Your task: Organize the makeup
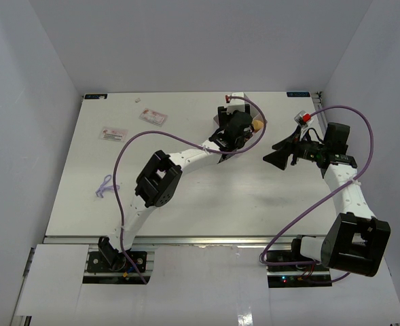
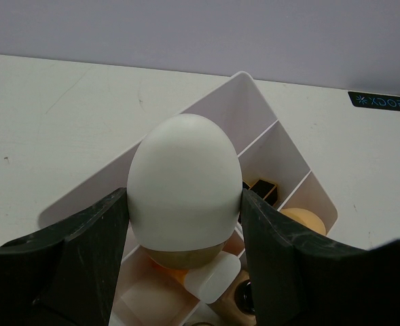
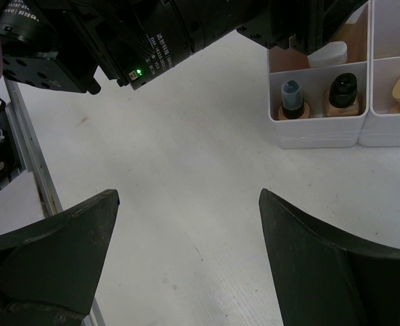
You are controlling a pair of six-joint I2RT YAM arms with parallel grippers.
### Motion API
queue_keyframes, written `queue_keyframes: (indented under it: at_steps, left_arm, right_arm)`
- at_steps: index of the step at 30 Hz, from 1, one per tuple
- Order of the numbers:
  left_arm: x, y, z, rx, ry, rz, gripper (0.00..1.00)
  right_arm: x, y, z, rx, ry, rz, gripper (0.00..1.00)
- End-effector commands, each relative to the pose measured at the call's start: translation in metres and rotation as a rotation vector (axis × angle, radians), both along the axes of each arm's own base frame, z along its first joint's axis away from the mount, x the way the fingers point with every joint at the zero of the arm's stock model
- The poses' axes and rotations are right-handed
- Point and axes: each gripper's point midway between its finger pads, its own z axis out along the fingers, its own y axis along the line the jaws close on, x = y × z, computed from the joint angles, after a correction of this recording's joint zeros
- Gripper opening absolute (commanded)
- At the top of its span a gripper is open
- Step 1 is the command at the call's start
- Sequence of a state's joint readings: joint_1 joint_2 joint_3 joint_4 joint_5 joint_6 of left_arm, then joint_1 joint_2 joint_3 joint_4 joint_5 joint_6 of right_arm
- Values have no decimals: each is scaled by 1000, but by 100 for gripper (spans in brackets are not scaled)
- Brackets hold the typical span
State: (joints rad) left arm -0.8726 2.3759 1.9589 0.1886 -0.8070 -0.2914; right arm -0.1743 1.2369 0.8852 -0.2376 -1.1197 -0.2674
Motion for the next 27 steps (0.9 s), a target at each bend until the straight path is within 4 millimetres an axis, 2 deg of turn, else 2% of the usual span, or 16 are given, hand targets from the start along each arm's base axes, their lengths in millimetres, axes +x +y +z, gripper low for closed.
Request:
queue_keyframes:
  at_steps: [1,27]
  left_arm:
    - [-11,9,14,1,26,-9,50]
    - [-24,7,13,-29,49,-57,74]
  right_arm:
    - [-4,1,6,18,-18,16,90]
    - [-5,1,8,27,-17,20,90]
